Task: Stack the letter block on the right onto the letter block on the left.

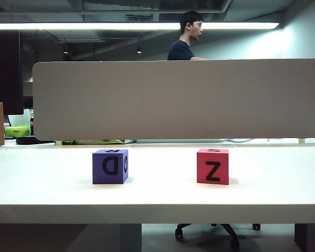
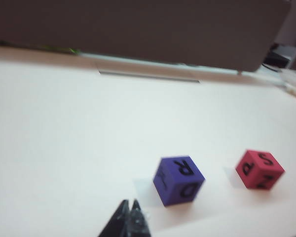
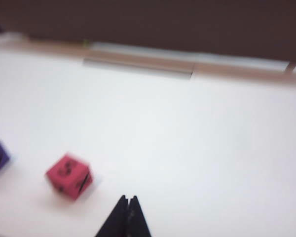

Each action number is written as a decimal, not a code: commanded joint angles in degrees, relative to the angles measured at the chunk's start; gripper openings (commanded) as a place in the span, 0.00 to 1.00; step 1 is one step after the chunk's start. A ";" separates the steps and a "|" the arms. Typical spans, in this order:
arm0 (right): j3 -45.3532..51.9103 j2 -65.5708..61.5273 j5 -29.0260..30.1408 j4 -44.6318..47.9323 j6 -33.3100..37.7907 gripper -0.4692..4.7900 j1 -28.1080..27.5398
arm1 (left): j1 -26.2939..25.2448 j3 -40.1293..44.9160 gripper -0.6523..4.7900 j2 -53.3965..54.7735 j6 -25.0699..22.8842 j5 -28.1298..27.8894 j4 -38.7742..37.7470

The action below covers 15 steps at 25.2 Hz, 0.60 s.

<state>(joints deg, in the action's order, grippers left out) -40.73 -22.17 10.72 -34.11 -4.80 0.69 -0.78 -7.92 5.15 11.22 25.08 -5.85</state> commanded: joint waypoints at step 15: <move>-37.90 -69.29 -0.09 -13.38 -0.59 0.67 21.92 | 0.11 -4.85 0.12 19.52 -3.82 6.10 9.77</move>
<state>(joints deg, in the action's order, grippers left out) -76.84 -90.15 14.15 -47.09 -6.96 21.98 -0.75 -11.66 23.42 9.32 30.48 2.70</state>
